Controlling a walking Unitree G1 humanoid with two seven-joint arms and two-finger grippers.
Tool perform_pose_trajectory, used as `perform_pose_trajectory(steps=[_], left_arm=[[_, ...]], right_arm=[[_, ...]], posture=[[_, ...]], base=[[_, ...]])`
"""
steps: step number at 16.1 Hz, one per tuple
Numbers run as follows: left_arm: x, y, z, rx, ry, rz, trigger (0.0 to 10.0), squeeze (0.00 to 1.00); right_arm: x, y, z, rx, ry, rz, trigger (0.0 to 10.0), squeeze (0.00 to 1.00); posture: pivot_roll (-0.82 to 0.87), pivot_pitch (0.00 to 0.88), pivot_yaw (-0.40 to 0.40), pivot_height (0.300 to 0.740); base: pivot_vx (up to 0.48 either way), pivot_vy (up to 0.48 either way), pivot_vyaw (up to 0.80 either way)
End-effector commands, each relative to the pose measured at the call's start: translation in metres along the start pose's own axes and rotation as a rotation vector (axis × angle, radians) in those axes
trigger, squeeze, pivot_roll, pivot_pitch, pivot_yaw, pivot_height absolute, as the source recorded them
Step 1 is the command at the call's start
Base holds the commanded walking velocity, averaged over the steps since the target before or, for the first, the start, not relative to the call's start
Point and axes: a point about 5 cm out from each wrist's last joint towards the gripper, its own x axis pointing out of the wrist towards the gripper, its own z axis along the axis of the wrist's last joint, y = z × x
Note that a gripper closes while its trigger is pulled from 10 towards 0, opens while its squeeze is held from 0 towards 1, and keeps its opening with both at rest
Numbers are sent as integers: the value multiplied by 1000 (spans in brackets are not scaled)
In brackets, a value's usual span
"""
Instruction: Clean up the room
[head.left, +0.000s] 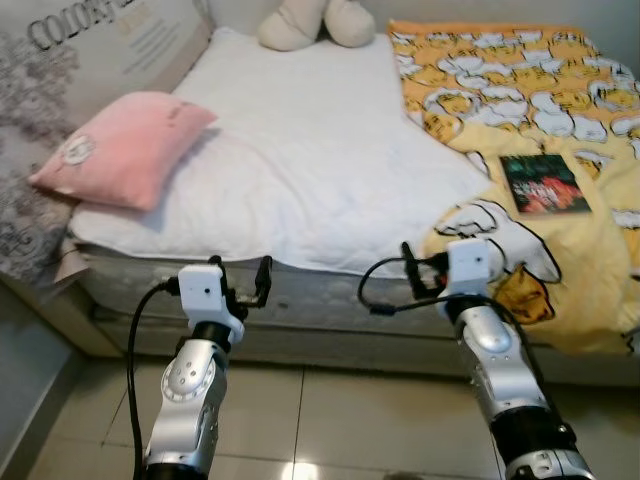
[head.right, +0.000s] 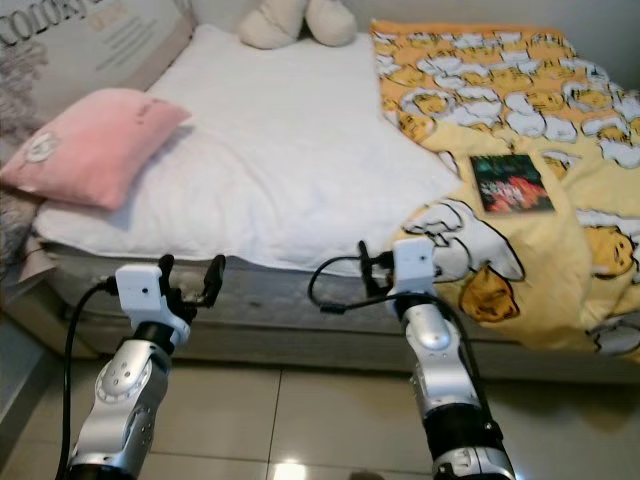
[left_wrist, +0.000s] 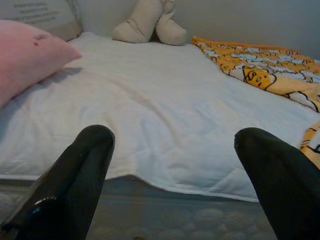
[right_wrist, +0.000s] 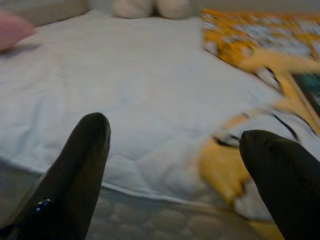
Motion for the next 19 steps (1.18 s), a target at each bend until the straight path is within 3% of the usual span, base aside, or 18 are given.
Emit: perform_pose_trajectory(steps=[1,19], left_arm=[[1,5,1,18,0,16,10000,0],[7,-1,2,43,-2,-47,10000,0]], right_arm=[[-3,-11,-3,56,0,-58,10000,0],[-2,-4,0,23,-38,-51,10000,0]], posture=[[-176,0,71,740],[-185,0,107,740]], base=[[0,-480,0],[0,-480,0]])
